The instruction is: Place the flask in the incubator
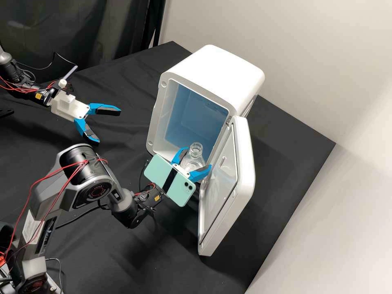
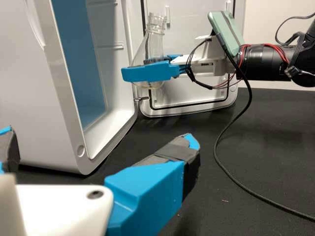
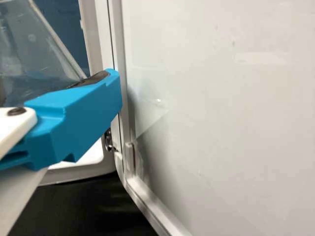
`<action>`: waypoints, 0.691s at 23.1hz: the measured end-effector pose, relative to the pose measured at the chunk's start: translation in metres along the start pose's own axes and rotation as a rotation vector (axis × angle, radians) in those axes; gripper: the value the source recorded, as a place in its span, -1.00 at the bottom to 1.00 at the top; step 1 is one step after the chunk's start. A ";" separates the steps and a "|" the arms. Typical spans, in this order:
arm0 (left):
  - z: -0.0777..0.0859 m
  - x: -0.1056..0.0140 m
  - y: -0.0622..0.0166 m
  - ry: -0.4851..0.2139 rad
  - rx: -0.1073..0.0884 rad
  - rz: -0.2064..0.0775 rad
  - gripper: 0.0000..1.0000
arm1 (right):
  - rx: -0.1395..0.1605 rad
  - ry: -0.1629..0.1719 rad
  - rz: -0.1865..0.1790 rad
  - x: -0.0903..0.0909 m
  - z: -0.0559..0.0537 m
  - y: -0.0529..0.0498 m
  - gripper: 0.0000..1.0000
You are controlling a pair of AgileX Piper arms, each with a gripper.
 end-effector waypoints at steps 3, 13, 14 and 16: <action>0.000 0.000 0.0000 0.001 0.000 0.000 1.00 | 0.002 0.023 0.007 0.006 -0.006 0.000 -1.00; -0.002 0.000 0.0003 0.006 -0.001 0.001 1.00 | 0.013 0.092 0.047 0.024 -0.026 0.005 -1.00; -0.002 0.000 0.0003 0.006 -0.001 0.001 1.00 | 0.023 0.093 0.058 0.025 -0.027 0.006 -1.00; -0.002 0.000 0.0003 0.006 -0.001 0.001 1.00 | 0.027 0.092 0.060 0.026 -0.028 0.005 -1.00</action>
